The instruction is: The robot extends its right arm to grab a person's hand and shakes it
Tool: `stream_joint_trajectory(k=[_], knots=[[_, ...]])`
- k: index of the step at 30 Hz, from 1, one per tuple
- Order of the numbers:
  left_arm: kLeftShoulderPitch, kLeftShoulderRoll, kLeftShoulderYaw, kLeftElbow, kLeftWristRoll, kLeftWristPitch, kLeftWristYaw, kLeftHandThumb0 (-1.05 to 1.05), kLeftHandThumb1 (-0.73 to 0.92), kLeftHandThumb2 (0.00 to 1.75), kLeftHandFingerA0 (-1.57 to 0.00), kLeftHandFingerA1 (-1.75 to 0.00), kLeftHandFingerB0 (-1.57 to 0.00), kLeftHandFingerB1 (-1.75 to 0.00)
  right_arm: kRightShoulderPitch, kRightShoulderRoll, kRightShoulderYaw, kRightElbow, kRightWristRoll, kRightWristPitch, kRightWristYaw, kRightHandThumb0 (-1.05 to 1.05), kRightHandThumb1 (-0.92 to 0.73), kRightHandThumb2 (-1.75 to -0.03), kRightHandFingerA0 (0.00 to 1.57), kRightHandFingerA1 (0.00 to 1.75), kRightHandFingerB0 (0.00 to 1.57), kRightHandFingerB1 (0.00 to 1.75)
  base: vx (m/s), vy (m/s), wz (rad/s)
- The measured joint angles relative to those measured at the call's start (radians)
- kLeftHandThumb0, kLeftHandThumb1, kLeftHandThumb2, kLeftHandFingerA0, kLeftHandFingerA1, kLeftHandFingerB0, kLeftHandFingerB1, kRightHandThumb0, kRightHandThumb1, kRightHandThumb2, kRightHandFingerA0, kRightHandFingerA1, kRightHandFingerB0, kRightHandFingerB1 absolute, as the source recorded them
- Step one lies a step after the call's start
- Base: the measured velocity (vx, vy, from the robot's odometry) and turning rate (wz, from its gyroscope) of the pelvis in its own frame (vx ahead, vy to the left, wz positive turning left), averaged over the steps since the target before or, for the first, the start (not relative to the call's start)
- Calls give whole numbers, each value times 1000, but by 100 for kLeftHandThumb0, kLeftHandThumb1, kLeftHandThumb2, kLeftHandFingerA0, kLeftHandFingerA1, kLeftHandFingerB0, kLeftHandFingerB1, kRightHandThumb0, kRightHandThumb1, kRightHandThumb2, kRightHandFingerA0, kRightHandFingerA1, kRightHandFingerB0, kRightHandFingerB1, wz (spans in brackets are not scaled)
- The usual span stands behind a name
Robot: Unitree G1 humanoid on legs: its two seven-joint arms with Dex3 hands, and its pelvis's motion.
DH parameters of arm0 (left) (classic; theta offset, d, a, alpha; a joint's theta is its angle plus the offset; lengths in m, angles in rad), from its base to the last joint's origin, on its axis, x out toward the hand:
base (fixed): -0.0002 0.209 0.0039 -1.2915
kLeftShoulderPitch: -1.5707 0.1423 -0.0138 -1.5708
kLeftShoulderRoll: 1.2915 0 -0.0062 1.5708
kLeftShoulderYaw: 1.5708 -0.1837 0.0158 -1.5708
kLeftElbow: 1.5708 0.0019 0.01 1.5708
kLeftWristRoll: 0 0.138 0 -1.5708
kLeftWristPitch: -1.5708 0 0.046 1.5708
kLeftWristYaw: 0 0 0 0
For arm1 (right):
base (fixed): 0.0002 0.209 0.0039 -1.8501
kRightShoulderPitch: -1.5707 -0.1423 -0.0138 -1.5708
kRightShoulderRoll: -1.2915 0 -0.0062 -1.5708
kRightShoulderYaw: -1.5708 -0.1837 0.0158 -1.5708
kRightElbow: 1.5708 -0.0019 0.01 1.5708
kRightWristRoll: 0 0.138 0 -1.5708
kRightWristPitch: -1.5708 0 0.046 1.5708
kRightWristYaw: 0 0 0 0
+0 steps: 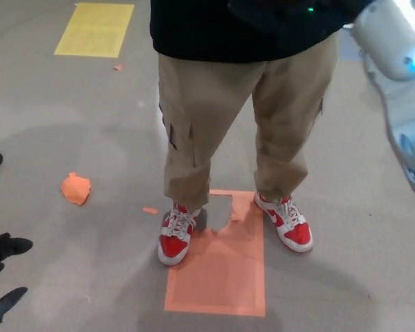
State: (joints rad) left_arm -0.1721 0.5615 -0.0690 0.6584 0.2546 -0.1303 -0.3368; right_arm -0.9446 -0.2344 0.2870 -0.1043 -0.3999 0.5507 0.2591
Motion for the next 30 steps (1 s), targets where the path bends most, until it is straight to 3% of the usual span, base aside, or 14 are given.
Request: stream_joint_trajectory(k=[1, 6, 7, 9, 11, 12, 14, 16, 18, 20, 22, 25, 28, 30], knots=[[0, 0, 0, 0, 1, 0, 0, -36, 53, 110, 0, -46, 0, -47, 5, 0, 3, -1, 0, 12, 7, -74, -56, -60, 50, 44, 38, 40, 0, 0, 0], [-2, 2, -4, 4, 4, -1, 1, -77, 90, 69, -19, -31, -10, -25, 46, 34, 47, 91, 2, 50, 23, -75, -56, -60, 50, 48, 36, 41, 0, 0, 0], [-2, 2, -4, 6, 4, -1, 1, -74, 73, 107, -8, -43, -2, -34, 55, 42, 59, 120, 3, 52, 24, -64, -44, -89, 57, 64, 28, 48, 0, 0, 0], [-2, 2, -2, 8, 2, -1, -1, -74, 74, 107, -8, -43, -2, -34, 57, 62, 83, 206, 2, 49, 23, -76, -56, -59, 53, 49, 44, 43, 0, 0, 0], [-4, 2, -2, 9, 2, -1, -2, -77, 75, 107, -13, -45, 0, -35, 59, 79, 99, 274, 2, 44, 21, -75, -47, -90, 55, 62, 28, 46, 0, 0, 0], [-6, 2, -2, 9, 1, -1, -2, -77, 91, 69, -19, -30, -10, -26, 59, 91, 107, 324, 2, 36, 16, -79, -57, -60, 49, 47, 41, 42, 0, 0, 0], [-6, 2, -2, 8, 2, -1, -2, -76, 74, 107, -17, -47, 0, -36, 59, 111, 120, 407, 2, 19, 5, -80, -56, -60, 50, 47, 40, 42, 0, 0, 0], [-7, 2, -2, 8, 2, -1, -2, -74, 90, 68, -18, -31, -11, -25, 58, 125, 128, 473, 2, -1, -8, -82, -56, -61, 48, 46, 39, 42, 0, 0, 0], [-7, 2, -2, 8, 2, -1, -2, -68, 71, 105, -12, -45, -1, -38, 57, 140, 133, 541, 2, -25, -21, -83, -56, -61, 48, 46, 38, 43, 0, 0, 0], [-9, 2, -2, 8, 1, -1, -3, -73, 92, 67, -18, -30, -10, -27, 56, 156, 140, 627, 2, -62, -37, -80, -62, -59, 46, 46, 37, 41, 0, 0, 0], [-11, 3, -2, 9, 1, -1, -4, -75, 73, 106, -16, -47, 0, -36, 56, 164, 142, 683, 2, -96, -47, -79, -63, -59, 44, 46, 38, 40, 0, 0, 0], [-13, 4, -2, 11, 1, -1, -5, -76, 76, 97, -10, -39, -8, -37, 56, 165, 139, 720, 4, -141, -55, -78, -63, -60, 43, 43, 35, 38, 0, 0, 0], [-13, 4, -2, 12, 1, -1, -6, -35, 55, 110, 0, -47, 0, -47, 63, 161, 127, 729, 8, -186, -60, -84, -57, -98, 5, 42, 2, 19, 0, 0, 0], [-13, 4, -2, 12, 1, -1, -7, -76, 76, 95, -10, -39, -8, -37, 85, 157, 97, 724, 18, -220, -66, -89, -63, -103, 1, 26, 0, 13, 0, 0, 0]])
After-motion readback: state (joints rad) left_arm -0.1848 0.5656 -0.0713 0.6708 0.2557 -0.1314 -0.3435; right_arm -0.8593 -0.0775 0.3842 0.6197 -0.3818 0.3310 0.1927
